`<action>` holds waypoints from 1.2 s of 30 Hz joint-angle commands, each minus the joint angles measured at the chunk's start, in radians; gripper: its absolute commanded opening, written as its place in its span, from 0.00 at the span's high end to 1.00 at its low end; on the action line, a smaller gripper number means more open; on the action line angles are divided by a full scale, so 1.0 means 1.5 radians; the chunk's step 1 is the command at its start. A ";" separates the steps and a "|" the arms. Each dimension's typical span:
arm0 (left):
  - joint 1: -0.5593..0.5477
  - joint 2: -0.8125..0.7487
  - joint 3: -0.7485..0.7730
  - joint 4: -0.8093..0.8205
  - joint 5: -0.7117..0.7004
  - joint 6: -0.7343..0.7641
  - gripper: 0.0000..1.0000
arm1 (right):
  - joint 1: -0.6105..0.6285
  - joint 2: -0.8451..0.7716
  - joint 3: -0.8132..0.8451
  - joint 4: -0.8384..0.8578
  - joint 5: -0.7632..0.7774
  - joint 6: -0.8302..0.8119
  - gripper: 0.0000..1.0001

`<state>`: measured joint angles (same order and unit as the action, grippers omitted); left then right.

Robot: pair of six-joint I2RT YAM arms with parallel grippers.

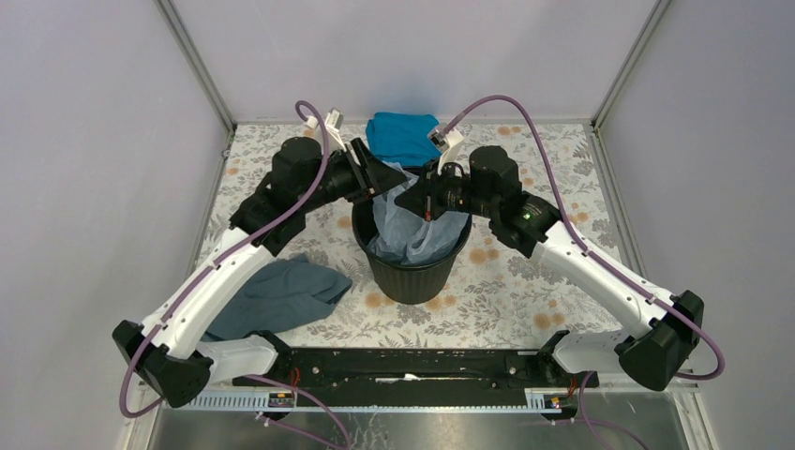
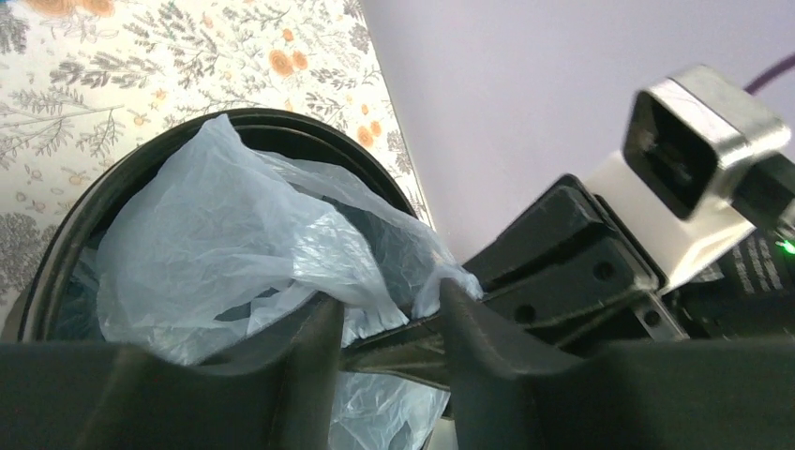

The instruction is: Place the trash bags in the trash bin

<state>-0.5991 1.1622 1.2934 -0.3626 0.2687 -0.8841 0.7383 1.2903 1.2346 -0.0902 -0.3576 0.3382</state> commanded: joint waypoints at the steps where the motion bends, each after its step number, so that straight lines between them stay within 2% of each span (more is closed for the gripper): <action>1: -0.006 0.012 0.021 0.023 -0.040 0.021 0.63 | 0.005 -0.022 -0.002 0.032 -0.005 -0.009 1.00; 4: -0.006 0.004 0.025 0.012 -0.060 0.054 0.87 | 0.005 -0.036 -0.004 0.011 -0.001 -0.006 0.91; 5: -0.006 0.001 0.027 0.009 -0.063 0.063 0.97 | 0.005 -0.042 -0.003 -0.003 0.006 -0.003 0.86; 6: -0.006 -0.003 0.031 0.003 -0.063 0.072 1.00 | 0.005 -0.048 0.004 -0.025 0.028 0.001 0.79; 8: -0.005 -0.013 0.032 -0.001 -0.059 0.091 1.00 | 0.005 -0.057 0.037 -0.108 0.094 0.018 0.54; 10: -0.005 -0.029 0.023 0.000 -0.052 0.102 1.00 | 0.005 -0.066 0.071 -0.194 0.145 0.027 0.26; 12: -0.005 -0.047 0.006 0.009 -0.040 0.104 1.00 | 0.005 -0.076 0.091 -0.255 0.174 0.031 0.07; 14: -0.005 -0.060 -0.016 0.021 -0.030 0.097 1.00 | 0.004 -0.082 0.099 -0.298 0.177 0.033 0.01; 17: -0.005 -0.069 -0.037 0.033 -0.007 0.091 1.00 | 0.004 -0.091 0.093 -0.314 0.174 0.042 0.00; 20: -0.004 -0.075 -0.045 0.040 0.008 0.090 1.00 | 0.005 -0.095 0.078 -0.279 0.149 0.048 0.04; 26: -0.005 -0.081 -0.045 0.039 0.019 0.096 1.00 | 0.005 -0.067 0.079 -0.196 0.136 0.041 0.28; 28: -0.005 -0.083 -0.040 0.035 0.023 0.104 1.00 | 0.005 -0.043 0.107 -0.193 0.127 0.040 0.42; 30: -0.005 -0.084 -0.022 0.010 0.024 0.129 1.00 | 0.005 -0.025 0.131 -0.205 0.108 0.035 0.64; 32: -0.005 -0.089 0.007 -0.047 0.007 0.167 1.00 | 0.005 -0.037 0.133 -0.224 0.124 0.023 0.82; 35: 0.000 -0.103 0.041 -0.151 -0.015 0.230 1.00 | 0.005 -0.101 0.087 -0.238 0.166 0.000 0.98; 36: 0.004 -0.105 0.055 -0.183 -0.013 0.250 1.00 | 0.005 -0.127 0.067 -0.242 0.177 -0.019 1.00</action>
<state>-0.6029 1.0565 1.2747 -0.4763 0.2699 -0.6552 0.7406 1.2385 1.3773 -0.4427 -0.1486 0.3782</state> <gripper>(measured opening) 0.006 0.049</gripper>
